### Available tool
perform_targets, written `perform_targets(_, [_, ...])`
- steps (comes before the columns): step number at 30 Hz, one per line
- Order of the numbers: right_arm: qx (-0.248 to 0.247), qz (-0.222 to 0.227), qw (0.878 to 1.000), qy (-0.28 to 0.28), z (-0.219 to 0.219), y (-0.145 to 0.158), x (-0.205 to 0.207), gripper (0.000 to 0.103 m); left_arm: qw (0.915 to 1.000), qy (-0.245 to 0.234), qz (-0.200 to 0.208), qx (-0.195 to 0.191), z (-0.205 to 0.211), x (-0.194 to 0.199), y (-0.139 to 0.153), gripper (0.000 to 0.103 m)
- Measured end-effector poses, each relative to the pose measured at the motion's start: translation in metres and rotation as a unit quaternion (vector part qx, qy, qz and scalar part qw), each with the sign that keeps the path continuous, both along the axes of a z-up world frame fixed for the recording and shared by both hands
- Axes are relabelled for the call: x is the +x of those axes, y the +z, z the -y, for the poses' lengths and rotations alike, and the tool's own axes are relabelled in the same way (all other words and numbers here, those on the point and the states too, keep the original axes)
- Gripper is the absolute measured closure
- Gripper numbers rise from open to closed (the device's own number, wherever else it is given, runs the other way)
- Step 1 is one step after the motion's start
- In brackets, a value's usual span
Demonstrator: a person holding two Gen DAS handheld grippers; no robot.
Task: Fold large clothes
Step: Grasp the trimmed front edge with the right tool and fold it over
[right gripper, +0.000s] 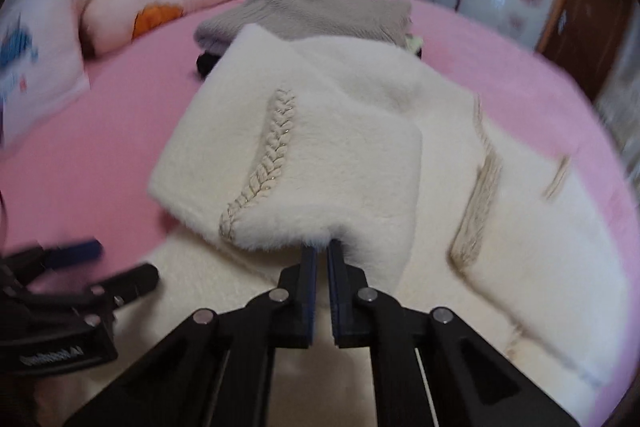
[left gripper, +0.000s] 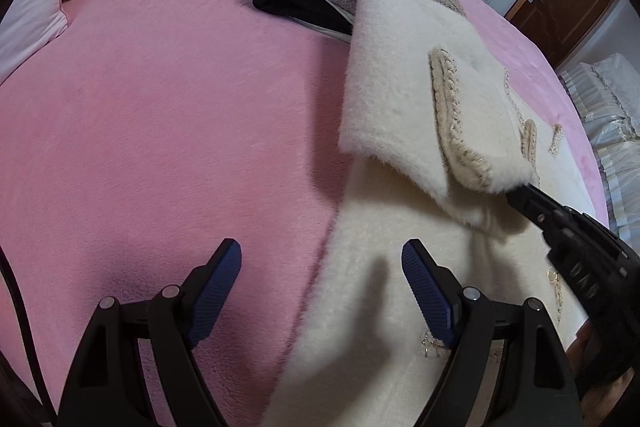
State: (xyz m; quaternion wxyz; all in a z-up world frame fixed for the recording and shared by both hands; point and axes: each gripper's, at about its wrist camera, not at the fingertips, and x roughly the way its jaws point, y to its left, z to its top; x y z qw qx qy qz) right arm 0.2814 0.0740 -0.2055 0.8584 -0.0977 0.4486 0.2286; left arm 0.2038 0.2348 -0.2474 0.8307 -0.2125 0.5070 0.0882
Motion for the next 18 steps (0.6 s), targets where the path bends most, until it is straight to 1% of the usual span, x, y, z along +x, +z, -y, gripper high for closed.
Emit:
perform_targets(2, [0.01,-0.006,1.0,-0.007,0.009,0.004,0.002,0.099,1.0,-0.003,0.0,0.001,0.002,0.0,0.0,0.022])
perform_targets(6, [-0.008,0.011,1.0,0.004,0.009,0.009,-0.006,0.099,0.9999,-0.009,0.003,0.005,0.006,0.0,0.003,0.022])
perform_targets(8, [-0.038,0.027,0.999,0.016,0.002,0.01,-0.01,0.099,0.9999,-0.011,0.005,0.008,0.009,-0.001,0.004,0.022])
perform_targets(11, [-0.091,0.051,0.994,0.045,-0.013,0.007,-0.019,0.097,0.9998,-0.015,0.006,0.006,0.01,-0.001,0.005,0.022])
perform_targets(12, [-0.109,0.064,0.99,0.056,-0.018,0.005,-0.021,0.094,0.9998,-0.016,0.007,0.005,0.01,-0.001,0.006,0.022])
perform_targets(14, [-0.155,0.1,0.979,0.083,-0.032,-0.001,-0.031,0.085,0.9998,-0.017,0.007,0.004,0.009,-0.001,0.006,0.022])
perform_targets(16, [-0.203,0.137,0.964,0.108,-0.044,-0.008,-0.04,0.067,0.9998,-0.018,0.007,0.002,0.008,-0.001,0.006,0.022])
perform_targets(17, [-0.233,0.163,0.952,0.116,-0.051,-0.013,-0.045,0.063,0.9998,-0.016,0.007,0.004,0.008,-0.002,0.006,0.022])
perform_targets(18, [-0.261,0.193,0.938,0.118,-0.057,-0.017,-0.05,0.056,0.9999,-0.015,0.008,0.004,0.006,-0.002,0.006,0.022])
